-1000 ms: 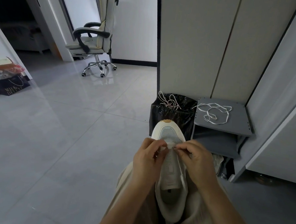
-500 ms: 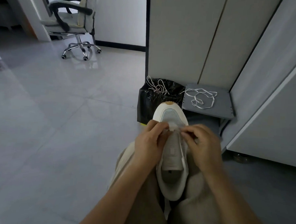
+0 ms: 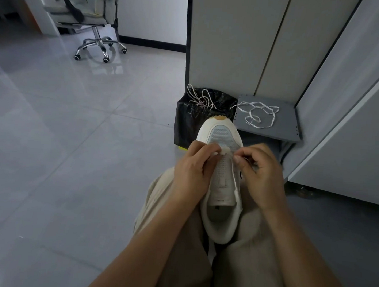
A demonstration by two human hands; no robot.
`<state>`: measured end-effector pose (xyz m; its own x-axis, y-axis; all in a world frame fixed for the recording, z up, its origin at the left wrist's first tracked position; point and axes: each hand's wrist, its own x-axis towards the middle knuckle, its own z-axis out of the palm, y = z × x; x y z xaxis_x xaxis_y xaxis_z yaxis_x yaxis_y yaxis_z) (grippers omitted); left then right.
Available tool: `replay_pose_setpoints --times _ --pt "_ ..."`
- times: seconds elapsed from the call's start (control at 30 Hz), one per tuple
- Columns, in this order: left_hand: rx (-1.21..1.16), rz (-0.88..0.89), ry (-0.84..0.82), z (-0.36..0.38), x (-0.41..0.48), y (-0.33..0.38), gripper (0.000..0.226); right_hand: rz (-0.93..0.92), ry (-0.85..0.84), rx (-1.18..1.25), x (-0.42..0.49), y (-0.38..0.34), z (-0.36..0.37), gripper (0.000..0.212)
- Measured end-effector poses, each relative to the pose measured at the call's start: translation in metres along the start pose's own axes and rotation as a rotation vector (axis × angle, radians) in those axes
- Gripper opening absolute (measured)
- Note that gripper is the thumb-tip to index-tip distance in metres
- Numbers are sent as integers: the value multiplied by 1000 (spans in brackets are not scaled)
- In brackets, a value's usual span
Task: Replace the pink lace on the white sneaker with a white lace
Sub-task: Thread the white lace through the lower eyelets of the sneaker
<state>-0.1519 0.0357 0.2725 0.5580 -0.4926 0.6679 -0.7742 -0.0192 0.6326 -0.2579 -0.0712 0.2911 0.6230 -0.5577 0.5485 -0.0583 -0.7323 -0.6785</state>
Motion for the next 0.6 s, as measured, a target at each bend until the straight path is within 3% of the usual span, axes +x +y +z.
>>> replay_pose_setpoints --times 0.43,0.6 --pt "-26 -11 25 2 -1 0 8 -44 -47 12 3 0 4 23" --pt "-35 -15 41 3 0 -2 8 -17 -17 35 7 8 1 17"
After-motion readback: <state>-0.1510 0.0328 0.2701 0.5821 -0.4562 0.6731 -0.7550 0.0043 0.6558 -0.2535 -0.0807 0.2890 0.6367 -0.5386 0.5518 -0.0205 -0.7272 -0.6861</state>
